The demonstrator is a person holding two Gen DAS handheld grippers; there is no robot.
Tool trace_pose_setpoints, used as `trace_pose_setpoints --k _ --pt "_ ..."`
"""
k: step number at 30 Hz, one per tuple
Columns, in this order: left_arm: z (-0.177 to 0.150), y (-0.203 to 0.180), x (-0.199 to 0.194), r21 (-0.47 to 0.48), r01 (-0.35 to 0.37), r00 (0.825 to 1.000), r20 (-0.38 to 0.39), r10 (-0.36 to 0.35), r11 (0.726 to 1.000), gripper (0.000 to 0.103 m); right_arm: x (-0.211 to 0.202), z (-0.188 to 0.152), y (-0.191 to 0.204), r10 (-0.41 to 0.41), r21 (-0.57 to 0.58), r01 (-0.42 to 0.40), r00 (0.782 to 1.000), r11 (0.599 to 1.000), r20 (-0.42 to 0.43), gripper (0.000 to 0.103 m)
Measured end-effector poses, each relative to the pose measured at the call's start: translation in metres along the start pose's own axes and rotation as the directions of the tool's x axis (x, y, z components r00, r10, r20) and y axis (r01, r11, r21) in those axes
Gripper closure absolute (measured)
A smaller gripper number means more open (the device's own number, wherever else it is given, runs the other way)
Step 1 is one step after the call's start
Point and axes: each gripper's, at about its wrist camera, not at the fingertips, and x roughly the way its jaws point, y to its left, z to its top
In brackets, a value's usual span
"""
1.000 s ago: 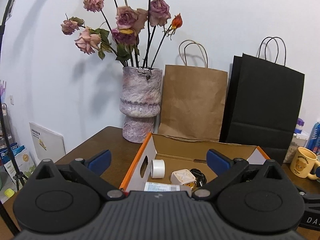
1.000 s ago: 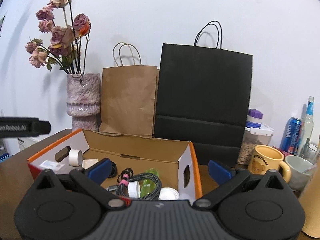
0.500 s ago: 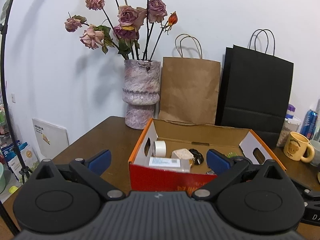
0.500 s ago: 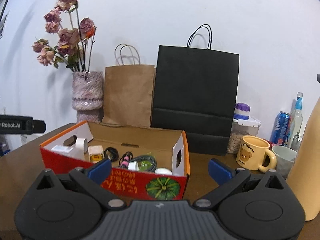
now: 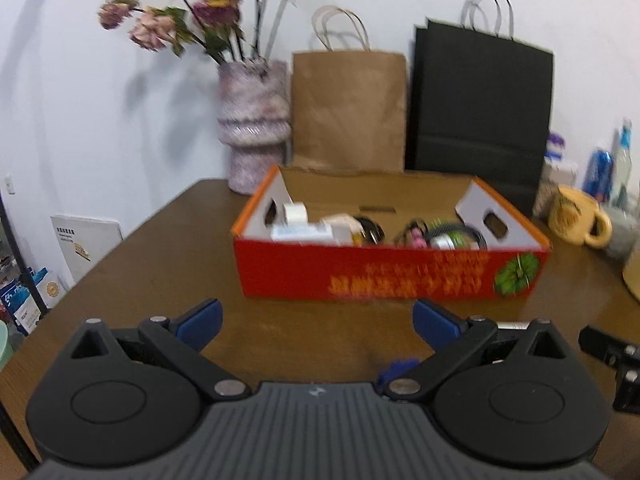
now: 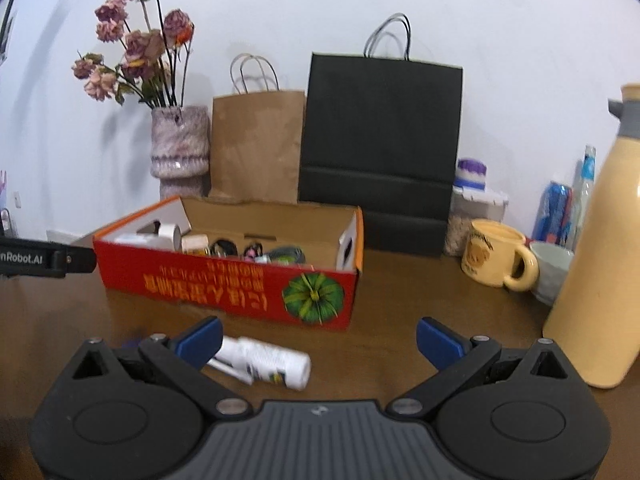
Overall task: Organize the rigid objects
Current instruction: 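Withdraw both grippers from the box toward the blue cap and spray bottle, then grasp the blue screw cap with the left gripper while the right gripper grasps the white spray bottle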
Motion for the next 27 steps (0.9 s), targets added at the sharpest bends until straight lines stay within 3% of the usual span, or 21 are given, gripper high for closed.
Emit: trace_pose_setpoints --k 11,19,20,24,25,27 --pt "-0.035 -0.043 0.026 0.101 0.034 0.992 -0.125 -0.021 0.994 0.000 0.005 -0.022 -0.026 -0.051 0.083 0.058 0.996 0.995 -0.077 0.000" --pt "-0.039 -0.050 0.042 0.073 0.038 0.988 -0.151 -0.027 0.997 0.000 0.011 -0.026 -0.027 -0.065 0.095 0.074 0.994 0.993 -0.091 0.000" --pt "-0.040 -0.051 0.043 0.076 0.040 0.989 -0.148 -0.029 0.996 0.004 0.011 -0.026 -0.027 -0.066 0.092 0.075 0.994 0.993 -0.092 0.000" --pt "-0.042 -0.051 0.042 0.062 0.085 0.984 -0.160 -0.075 0.994 0.041 0.012 -0.027 -0.023 -0.072 0.084 0.080 0.993 0.993 -0.095 0.000" --pt "-0.042 -0.051 0.041 0.058 0.100 0.983 -0.158 -0.090 0.993 0.047 0.012 -0.027 -0.023 -0.073 0.083 0.081 0.993 0.993 -0.095 0.000" --pt "-0.043 -0.052 0.038 0.062 0.114 0.983 -0.153 -0.103 0.992 0.048 0.012 -0.027 -0.022 -0.077 0.080 0.084 0.992 0.993 -0.096 0.000"
